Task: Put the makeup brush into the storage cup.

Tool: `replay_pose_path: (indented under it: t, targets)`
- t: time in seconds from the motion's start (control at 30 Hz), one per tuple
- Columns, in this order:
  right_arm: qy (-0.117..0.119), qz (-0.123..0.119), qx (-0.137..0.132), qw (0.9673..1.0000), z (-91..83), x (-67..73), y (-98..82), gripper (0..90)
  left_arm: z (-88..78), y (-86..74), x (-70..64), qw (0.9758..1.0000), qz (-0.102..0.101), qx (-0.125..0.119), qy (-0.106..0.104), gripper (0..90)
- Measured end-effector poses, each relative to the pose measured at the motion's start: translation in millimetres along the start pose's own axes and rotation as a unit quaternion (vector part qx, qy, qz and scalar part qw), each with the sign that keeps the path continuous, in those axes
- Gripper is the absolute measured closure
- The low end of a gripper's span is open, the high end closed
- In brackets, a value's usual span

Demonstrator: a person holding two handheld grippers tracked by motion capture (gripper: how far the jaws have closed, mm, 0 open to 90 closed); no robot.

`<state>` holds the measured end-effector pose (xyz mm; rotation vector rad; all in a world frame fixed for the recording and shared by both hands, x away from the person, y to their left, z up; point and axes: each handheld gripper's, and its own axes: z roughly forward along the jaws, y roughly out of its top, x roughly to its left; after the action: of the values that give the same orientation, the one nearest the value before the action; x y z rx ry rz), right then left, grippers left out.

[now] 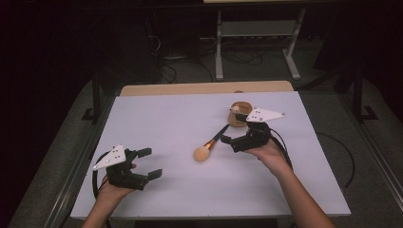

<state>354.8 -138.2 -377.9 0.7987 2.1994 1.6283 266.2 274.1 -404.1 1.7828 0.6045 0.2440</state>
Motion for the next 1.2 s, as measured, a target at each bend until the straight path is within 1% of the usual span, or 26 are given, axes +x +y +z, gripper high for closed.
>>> replay_pose_path:
  t: [0.07,0.27,0.3,0.37,0.4,0.47,0.57,0.8,0.97,1.17,1.2]
  targets:
    - [0.001,0.000,0.002,1.0000,0.5,-0.3,0.6,0.0,0.2,-0.1,-0.1,1.0000,0.000,0.000,0.000,9.9]
    - [0.005,0.004,-0.003,1.0000,6.2,-0.7,5.9,0.0,0.5,-0.1,-0.7,1.0000,0.001,0.002,-0.001,9.9]
    - [0.005,0.001,-0.007,1.0000,7.5,-1.1,6.8,0.0,0.4,-0.1,-0.7,1.0000,0.001,0.002,-0.001,9.9]
    - [0.007,0.003,-0.007,0.9999,8.0,-0.9,7.6,0.0,0.5,-0.1,-0.6,1.0000,0.001,0.001,-0.001,9.9]
    - [0.008,0.004,-0.013,0.9999,9.9,-1.3,8.8,0.0,0.5,-0.1,-0.7,1.0000,0.001,0.001,-0.001,9.9]
    - [0.010,0.008,-0.015,0.9998,10.8,-1.4,9.6,0.0,0.9,0.0,-1.1,1.0000,0.000,0.001,-0.003,9.9]
    - [0.010,0.007,-0.015,0.9998,11.8,-1.7,9.9,0.0,1.5,-0.1,-1.6,1.0000,-0.002,0.001,-0.004,10.0]
    - [0.013,0.010,-0.017,0.9997,20.7,-1.7,15.3,0.0,1.1,-0.1,-1.4,1.0000,-0.002,0.000,-0.004,10.0]
    - [0.017,0.009,-0.023,0.9995,25.8,-1.1,18.5,0.0,1.8,-0.5,-1.9,1.0000,-0.006,-0.003,-0.005,10.0]
    - [0.018,0.013,-0.021,0.9995,32.0,-1.7,20.2,0.0,3.0,-0.7,-2.1,1.0000,-0.007,-0.004,-0.005,10.0]
    - [0.018,0.010,-0.022,0.9996,32.7,-2.1,20.8,0.0,3.1,-0.6,-2.3,1.0000,-0.007,-0.004,-0.005,10.0]
